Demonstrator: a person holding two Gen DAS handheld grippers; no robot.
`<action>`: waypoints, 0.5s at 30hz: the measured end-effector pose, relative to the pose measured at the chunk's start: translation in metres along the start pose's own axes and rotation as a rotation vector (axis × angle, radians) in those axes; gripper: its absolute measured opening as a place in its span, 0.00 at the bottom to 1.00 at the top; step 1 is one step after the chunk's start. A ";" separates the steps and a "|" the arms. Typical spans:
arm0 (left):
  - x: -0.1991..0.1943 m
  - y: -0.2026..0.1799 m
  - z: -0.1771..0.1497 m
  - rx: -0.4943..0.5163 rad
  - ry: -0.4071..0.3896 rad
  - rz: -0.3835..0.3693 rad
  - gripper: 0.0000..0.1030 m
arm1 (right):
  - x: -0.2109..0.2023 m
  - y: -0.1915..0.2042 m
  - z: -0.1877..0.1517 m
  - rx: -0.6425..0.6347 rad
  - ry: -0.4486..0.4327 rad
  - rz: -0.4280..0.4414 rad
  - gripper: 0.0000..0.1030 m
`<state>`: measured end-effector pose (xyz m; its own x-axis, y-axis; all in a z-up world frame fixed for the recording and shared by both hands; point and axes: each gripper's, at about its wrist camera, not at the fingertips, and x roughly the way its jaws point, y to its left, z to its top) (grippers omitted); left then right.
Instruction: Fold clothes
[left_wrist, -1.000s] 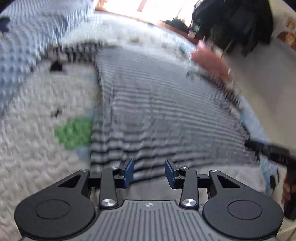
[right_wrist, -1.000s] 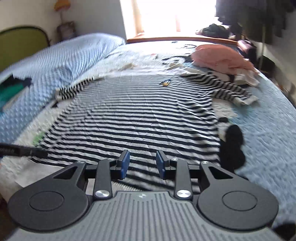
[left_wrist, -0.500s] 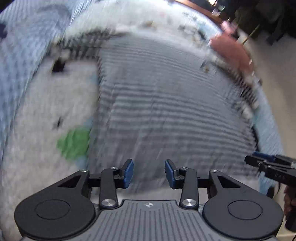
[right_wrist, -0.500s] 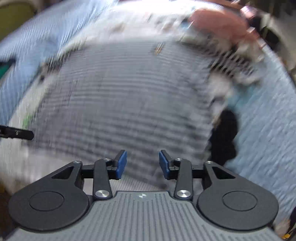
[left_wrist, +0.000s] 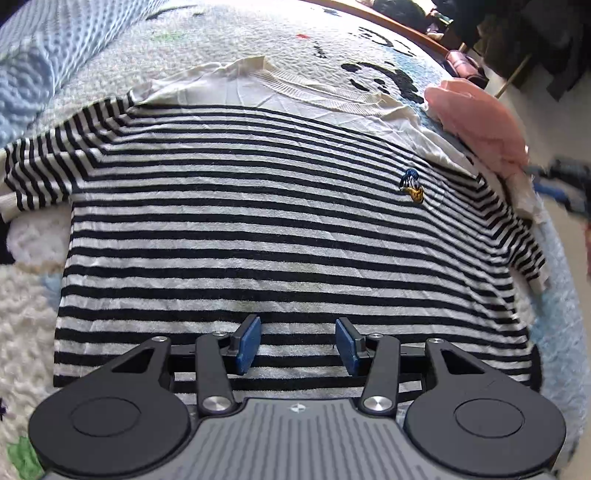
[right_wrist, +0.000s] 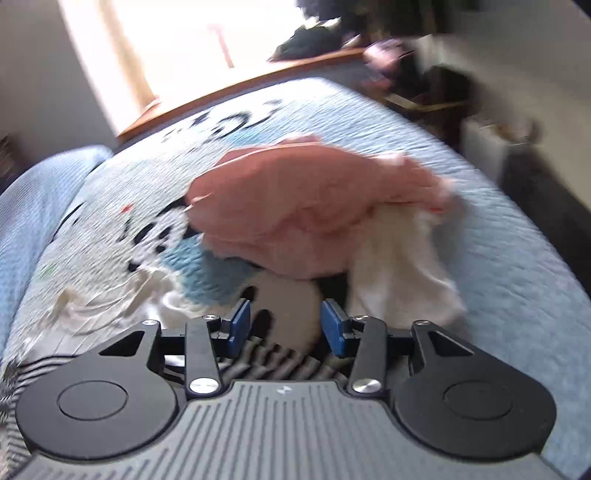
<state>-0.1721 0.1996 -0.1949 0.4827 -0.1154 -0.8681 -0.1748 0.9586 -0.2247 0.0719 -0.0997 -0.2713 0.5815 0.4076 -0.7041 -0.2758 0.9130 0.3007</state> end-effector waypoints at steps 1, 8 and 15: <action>0.001 -0.003 -0.003 0.022 -0.003 0.005 0.52 | 0.012 0.000 0.008 -0.015 0.032 0.034 0.38; 0.008 -0.009 -0.003 0.005 0.008 0.001 0.61 | 0.076 0.043 0.039 -0.173 0.154 0.119 0.23; 0.007 0.001 0.001 -0.071 0.010 -0.042 0.64 | 0.099 0.086 0.021 -0.400 0.267 0.140 0.22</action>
<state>-0.1679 0.2003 -0.2013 0.4819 -0.1581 -0.8618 -0.2150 0.9322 -0.2912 0.1214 0.0192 -0.3016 0.3161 0.4584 -0.8307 -0.6392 0.7499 0.1706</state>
